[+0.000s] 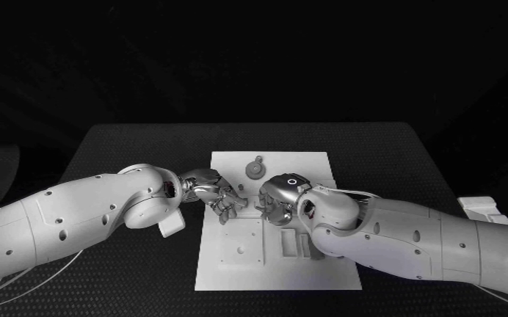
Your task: Assemble the parts on the task board
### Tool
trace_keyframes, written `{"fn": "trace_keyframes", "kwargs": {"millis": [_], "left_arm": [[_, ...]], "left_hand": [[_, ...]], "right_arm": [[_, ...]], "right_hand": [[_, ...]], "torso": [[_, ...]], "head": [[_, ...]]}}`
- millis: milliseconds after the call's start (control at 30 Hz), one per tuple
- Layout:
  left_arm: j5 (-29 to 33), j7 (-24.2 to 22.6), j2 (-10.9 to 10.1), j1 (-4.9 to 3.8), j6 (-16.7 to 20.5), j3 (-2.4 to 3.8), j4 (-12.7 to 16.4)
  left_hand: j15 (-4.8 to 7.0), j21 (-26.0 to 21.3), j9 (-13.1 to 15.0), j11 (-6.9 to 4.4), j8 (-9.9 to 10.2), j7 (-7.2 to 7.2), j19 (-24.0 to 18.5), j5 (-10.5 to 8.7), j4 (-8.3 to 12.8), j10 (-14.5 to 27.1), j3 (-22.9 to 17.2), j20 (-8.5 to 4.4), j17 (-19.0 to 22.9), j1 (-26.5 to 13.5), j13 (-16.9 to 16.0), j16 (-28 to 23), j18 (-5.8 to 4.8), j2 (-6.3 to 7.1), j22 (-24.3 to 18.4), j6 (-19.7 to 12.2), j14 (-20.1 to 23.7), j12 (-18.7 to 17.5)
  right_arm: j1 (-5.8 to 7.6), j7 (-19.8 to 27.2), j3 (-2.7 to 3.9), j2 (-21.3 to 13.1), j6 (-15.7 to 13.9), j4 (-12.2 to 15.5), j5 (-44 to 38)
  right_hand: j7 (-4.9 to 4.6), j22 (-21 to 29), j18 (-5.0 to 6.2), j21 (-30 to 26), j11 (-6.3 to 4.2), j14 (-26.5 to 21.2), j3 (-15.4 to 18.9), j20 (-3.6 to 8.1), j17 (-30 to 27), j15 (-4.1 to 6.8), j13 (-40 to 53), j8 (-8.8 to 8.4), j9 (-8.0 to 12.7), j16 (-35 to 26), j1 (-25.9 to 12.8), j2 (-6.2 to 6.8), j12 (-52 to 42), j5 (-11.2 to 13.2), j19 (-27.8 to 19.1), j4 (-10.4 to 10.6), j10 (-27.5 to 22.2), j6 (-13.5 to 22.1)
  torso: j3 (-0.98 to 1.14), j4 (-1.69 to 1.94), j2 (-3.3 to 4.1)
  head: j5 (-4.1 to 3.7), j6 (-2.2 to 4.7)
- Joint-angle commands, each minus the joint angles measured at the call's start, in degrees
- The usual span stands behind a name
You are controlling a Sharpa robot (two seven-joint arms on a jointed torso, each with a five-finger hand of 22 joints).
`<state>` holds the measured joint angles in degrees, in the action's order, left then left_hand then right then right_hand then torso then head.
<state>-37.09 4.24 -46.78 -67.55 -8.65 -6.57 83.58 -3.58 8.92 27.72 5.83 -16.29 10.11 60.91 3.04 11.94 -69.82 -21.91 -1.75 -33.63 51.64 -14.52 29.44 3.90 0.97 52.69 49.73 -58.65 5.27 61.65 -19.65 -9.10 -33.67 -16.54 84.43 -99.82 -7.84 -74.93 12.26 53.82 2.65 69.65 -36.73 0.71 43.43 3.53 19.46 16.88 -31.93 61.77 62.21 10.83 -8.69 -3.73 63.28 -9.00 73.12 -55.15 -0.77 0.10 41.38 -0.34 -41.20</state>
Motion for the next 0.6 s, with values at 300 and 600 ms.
{"fn": "trace_keyframes", "kwargs": {"millis": [300, 600], "left_arm": [[0.0, -0.9, 0.0, -0.01, -1.5, 0.01, 0.2], [0.0, -0.8, 0.0, -0.01, -2.2, 0.01, 0.3]], "left_hand": [[-0.01, 0.3, -0.1, -0.07, -0.4, -0.13, 0.1, -0.11, 0.4, -0.1, -0.1, -0.24, -0.2, 0.4, -0.1, -0.3, 0.50, -0.25, 0.1, 0.1, -0.3, -0.4], [-0.03, 0.3, -0.1, -0.04, -0.4, -0.12, 0.1, -0.12, 0.5, -0.1, -0.1, -0.23, -0.2, 0.4, -0.1, -0.4, 0.48, -0.27, 0.0, 0.1, -0.2, -0.4]], "right_arm": [[-0.76, -0.6, -0.01, 0.9, -0.9, -0.9, -1.8], [-1.35, -0.6, 0.00, 1.4, -1.0, -1.5, -2.0]], "right_hand": [[0.33, -1.0, 2.74, -0.1, -0.16, 0.5, 0.3, 0.43, 0.1, 0.29, 0.4, 0.68, -0.9, -0.1, 0.9, -1.90, -0.5, -0.1, 0.2, -2.6, 1.2, -0.7], [0.47, -1.0, 2.74, -0.1, -0.30, 0.5, 0.3, 0.40, 0.1, 0.43, 0.6, 0.88, -1.2, -0.2, 0.9, -2.19, -0.6, -0.1, 0.2, -3.6, 1.7, -0.9]], "torso": [[0.02, 0.00, 0.01], [0.02, 0.05, 0.03]], "head": [[0.10, -0.18], [0.15, -0.46]]}}
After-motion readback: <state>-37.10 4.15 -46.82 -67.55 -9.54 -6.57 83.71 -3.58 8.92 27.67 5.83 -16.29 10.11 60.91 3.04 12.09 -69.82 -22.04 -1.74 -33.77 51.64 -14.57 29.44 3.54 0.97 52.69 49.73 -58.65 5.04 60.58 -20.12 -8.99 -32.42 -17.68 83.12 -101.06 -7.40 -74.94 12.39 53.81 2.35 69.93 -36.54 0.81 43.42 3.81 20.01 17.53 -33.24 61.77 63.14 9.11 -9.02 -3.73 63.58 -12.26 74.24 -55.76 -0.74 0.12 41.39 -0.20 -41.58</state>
